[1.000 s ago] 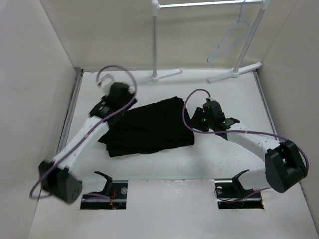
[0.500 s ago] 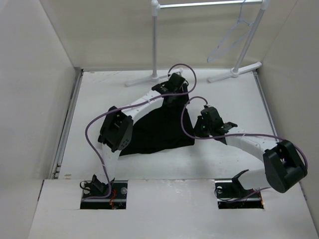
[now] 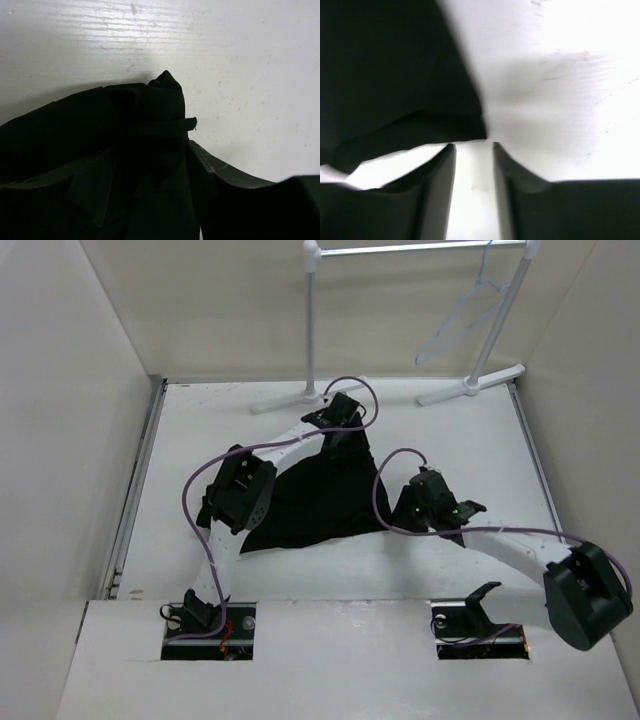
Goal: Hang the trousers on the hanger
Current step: Fold the trousers at the center of the board, then pick up the hanger from the clothesline.
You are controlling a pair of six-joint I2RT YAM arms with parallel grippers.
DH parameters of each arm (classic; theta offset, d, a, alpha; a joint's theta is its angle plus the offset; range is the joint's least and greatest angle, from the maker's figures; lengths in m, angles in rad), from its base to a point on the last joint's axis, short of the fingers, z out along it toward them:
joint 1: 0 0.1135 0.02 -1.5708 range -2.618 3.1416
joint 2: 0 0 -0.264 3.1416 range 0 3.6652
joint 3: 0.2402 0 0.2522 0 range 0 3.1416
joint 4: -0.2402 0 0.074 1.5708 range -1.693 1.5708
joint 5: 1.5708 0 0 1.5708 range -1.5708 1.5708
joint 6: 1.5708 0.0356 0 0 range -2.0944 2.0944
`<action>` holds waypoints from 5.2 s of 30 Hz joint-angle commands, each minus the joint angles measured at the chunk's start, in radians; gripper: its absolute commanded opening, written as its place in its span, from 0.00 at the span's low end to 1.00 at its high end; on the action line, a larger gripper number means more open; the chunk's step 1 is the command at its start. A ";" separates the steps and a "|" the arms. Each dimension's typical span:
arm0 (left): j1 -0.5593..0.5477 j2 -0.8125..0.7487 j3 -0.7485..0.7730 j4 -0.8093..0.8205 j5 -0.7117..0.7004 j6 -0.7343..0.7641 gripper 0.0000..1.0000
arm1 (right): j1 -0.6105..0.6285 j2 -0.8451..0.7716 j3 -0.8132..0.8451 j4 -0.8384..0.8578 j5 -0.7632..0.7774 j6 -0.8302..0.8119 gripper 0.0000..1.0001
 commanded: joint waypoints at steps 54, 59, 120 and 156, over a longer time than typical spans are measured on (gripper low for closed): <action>0.062 -0.683 -0.680 0.249 0.014 -0.142 0.62 | 0.126 0.372 -0.091 0.762 -0.183 0.343 0.16; 0.097 -0.876 -0.906 0.235 -0.062 -0.147 0.62 | 0.181 0.167 -0.139 0.690 -0.120 0.389 0.21; 0.261 -1.160 -1.027 0.085 -0.084 -0.107 0.29 | -0.541 0.688 1.697 -0.272 -0.304 -0.206 0.63; 0.263 -1.167 -1.008 0.103 -0.081 -0.130 0.41 | -0.507 0.601 1.566 -0.019 -0.482 -0.359 0.05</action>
